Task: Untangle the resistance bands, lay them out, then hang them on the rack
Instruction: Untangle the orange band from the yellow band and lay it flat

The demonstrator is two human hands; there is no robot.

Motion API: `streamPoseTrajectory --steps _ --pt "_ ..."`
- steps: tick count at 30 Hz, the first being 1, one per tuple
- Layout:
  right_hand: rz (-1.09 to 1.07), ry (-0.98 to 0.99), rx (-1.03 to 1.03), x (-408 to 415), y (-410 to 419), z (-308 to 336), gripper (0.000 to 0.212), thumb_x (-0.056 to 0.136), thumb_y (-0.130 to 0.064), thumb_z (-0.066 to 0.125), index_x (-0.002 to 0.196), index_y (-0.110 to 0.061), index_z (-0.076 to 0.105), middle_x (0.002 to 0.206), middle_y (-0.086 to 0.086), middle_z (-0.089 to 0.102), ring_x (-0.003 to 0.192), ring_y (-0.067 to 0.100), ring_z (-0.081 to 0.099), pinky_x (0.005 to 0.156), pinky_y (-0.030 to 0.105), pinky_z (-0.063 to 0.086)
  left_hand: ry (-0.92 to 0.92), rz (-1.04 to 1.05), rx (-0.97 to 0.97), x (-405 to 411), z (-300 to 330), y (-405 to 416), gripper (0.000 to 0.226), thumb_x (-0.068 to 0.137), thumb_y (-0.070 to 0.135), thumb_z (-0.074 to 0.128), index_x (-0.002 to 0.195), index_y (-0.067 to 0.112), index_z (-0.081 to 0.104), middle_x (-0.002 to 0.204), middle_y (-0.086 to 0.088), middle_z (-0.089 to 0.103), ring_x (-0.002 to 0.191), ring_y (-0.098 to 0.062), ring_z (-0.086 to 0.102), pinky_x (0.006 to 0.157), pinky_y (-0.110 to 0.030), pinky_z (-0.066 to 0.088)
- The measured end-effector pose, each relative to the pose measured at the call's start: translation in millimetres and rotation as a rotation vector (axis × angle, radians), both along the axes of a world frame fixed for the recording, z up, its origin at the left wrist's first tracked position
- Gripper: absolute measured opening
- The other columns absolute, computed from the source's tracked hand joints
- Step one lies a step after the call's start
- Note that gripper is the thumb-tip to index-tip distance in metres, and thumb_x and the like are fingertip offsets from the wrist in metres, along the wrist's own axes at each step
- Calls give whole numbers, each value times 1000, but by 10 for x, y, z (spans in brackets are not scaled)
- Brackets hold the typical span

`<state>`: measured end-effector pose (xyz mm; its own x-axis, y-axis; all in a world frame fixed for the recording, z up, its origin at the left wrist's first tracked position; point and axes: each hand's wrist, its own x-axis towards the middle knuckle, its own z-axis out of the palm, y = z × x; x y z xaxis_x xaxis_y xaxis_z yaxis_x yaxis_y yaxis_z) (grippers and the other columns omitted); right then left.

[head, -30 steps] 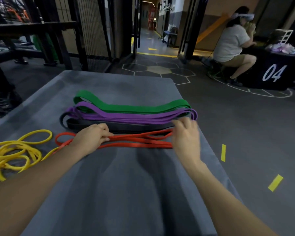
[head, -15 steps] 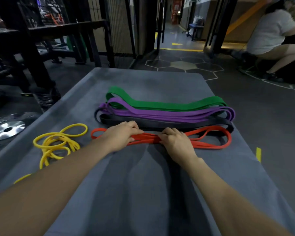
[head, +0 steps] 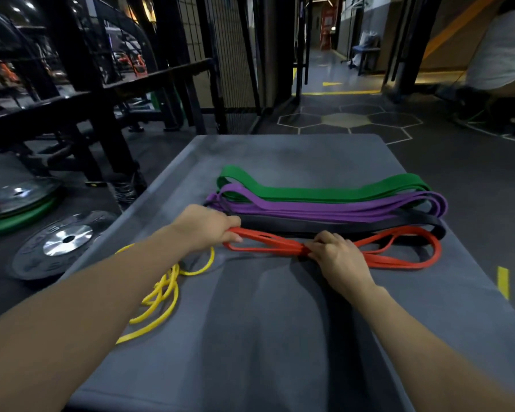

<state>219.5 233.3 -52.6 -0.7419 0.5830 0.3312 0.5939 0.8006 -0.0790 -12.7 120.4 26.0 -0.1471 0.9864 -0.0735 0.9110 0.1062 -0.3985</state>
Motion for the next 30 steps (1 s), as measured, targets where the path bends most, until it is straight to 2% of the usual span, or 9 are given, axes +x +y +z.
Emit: streamPoseTrajectory --steps 4,7,10,13,16,19,22,27,30 --pt "-29 -7 52 -22 -13 -30 19 59 -22 85 73 -23 72 75 -1 61 61 24 61 48 29 45 105 -76 125 -109 -205 31 70 93 63 9 91 22 64 81 -3 68 80 -25 67 58 -29 38" --pt "-25 4 62 -26 -5 -72 21 57 -22 86 72 -24 72 74 -3 60 60 22 60 47 27 43 -229 124 37 -256 -368 15 51 89 65 30 113 26 51 108 -4 61 105 -25 57 80 -38 43" --pt "-20 30 50 -38 13 -95 18 60 -21 85 73 -23 72 76 -2 60 62 24 60 48 29 44 -532 240 15 -336 -296 -64 55 82 59 54 126 29 44 122 -1 51 115 -21 50 94 -37 41" --pt "-31 19 22 -33 9 -98 12 68 -18 79 78 -19 72 81 2 60 68 28 60 53 32 46 -569 145 355 -311 -318 -206 59 76 50 68 126 25 49 123 -1 49 115 -22 50 97 -40 41" --pt "-44 -28 0 -26 -16 -55 16 88 -20 59 98 -15 69 103 6 58 91 32 56 70 37 44 -574 -64 579 -18 -408 -250 44 77 30 69 118 19 56 118 -1 54 108 -25 55 92 -43 46" --pt "-33 -70 -26 -14 -42 12 28 96 -24 43 116 -17 61 120 4 51 105 29 49 81 36 40 -649 -149 547 441 -593 -94 47 79 12 65 124 18 56 126 1 53 116 -21 53 100 -36 42" --pt "-30 -48 -70 15 -42 26 31 96 -23 44 122 -18 59 123 5 51 108 31 49 85 37 40 -690 -74 482 744 -829 128 53 88 6 54 138 22 44 144 5 40 131 -16 40 110 -29 31" --pt "-71 -107 -26 234 -11 63 42 92 -30 52 132 -19 49 126 5 51 118 29 48 97 35 37 -806 11 496 732 -941 270 42 89 19 39 126 21 58 119 0 60 112 -20 55 97 -32 43" --pt "-195 -98 -23 516 95 89 43 74 -38 73 108 -11 66 97 11 66 96 33 63 95 38 45 -804 88 514 740 -972 329 31 93 17 48 119 21 63 112 4 60 107 -17 56 89 -28 43"
